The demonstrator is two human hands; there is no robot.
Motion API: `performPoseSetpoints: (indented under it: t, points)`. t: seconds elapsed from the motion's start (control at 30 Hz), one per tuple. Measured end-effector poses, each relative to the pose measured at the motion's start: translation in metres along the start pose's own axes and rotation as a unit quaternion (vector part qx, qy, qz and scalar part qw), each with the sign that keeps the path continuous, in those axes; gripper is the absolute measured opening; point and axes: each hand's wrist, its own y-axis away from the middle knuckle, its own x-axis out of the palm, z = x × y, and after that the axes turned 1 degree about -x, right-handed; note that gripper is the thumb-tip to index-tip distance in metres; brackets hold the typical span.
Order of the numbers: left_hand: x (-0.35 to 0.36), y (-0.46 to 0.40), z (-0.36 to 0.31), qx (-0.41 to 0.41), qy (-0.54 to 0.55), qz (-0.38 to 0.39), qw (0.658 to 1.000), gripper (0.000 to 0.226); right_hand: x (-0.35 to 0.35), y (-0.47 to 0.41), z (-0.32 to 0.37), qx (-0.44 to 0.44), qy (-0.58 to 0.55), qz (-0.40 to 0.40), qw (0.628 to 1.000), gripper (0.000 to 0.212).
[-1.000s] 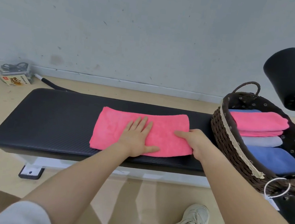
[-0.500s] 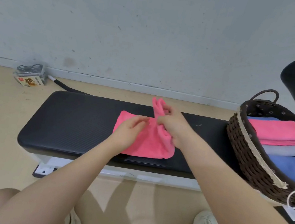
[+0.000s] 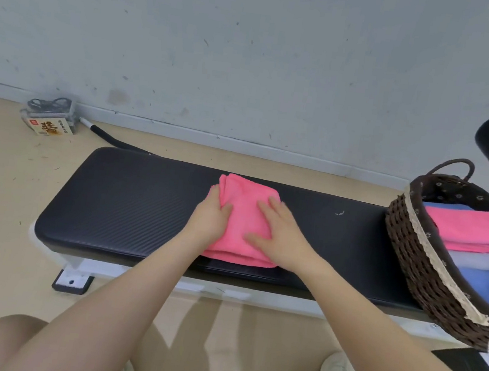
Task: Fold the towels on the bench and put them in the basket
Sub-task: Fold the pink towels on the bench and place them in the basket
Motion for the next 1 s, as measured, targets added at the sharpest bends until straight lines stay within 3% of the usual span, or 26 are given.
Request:
performPoseSetpoints:
  t: [0.07,0.17,0.27,0.33,0.4,0.43,0.47,0.53,0.67,0.73,0.8,0.9,1.0]
  points:
    - [-0.002,-0.001,0.005,0.022,-0.102,-0.022,0.994,0.061,0.008,0.001,-0.003,0.032,0.031,0.055,0.997,0.094]
    - [-0.004,0.003,0.008,0.04,-0.224,-0.059,0.972,0.065,0.013,-0.003,-0.003,0.05,0.044,0.062,0.996,0.101]
    - [-0.005,0.001,0.016,0.142,-0.363,-0.136,0.911,0.049,0.011,-0.006,-0.002,0.048,0.034,0.062,0.996,0.097]
    - [-0.006,0.001,0.018,0.226,-0.338,-0.142,0.903,0.029,0.01,-0.006,-0.004,0.045,-0.03,-0.047,0.997,0.081]
    - [-0.009,-0.001,0.02,0.301,-0.344,-0.085,0.885,0.03,0.011,-0.006,-0.007,0.069,-0.113,-0.195,0.972,0.059]
    - [-0.01,-0.003,0.023,0.331,-0.379,-0.041,0.863,0.035,0.011,-0.006,-0.008,0.096,-0.151,-0.219,0.959,0.053]
    - [-0.011,-0.003,0.023,0.324,-0.408,0.018,0.853,0.039,0.012,-0.008,-0.009,0.128,-0.186,-0.206,0.952,0.051]
    - [-0.009,-0.002,0.028,0.267,-0.412,0.091,0.866,0.05,0.016,-0.013,-0.01,0.169,-0.229,-0.142,0.948,0.048]
    - [-0.002,0.003,0.018,0.226,-0.387,0.129,0.885,0.07,0.007,-0.016,-0.013,0.175,-0.277,-0.109,0.939,0.025]
    - [0.003,0.005,0.003,0.186,-0.348,0.158,0.905,0.085,-0.009,-0.016,-0.021,0.172,-0.245,-0.125,0.946,0.026]
    - [0.013,0.002,-0.007,0.163,-0.359,0.169,0.903,0.098,-0.022,-0.013,-0.029,0.178,-0.212,-0.134,0.951,0.033]
    - [0.026,-0.006,-0.013,0.172,-0.448,0.147,0.865,0.104,-0.03,-0.008,-0.03,0.154,-0.185,-0.138,0.961,0.037]
    - [0.029,-0.013,-0.011,0.156,-0.444,0.128,0.873,0.111,-0.033,-0.005,-0.014,0.081,-0.147,-0.143,0.975,0.038]
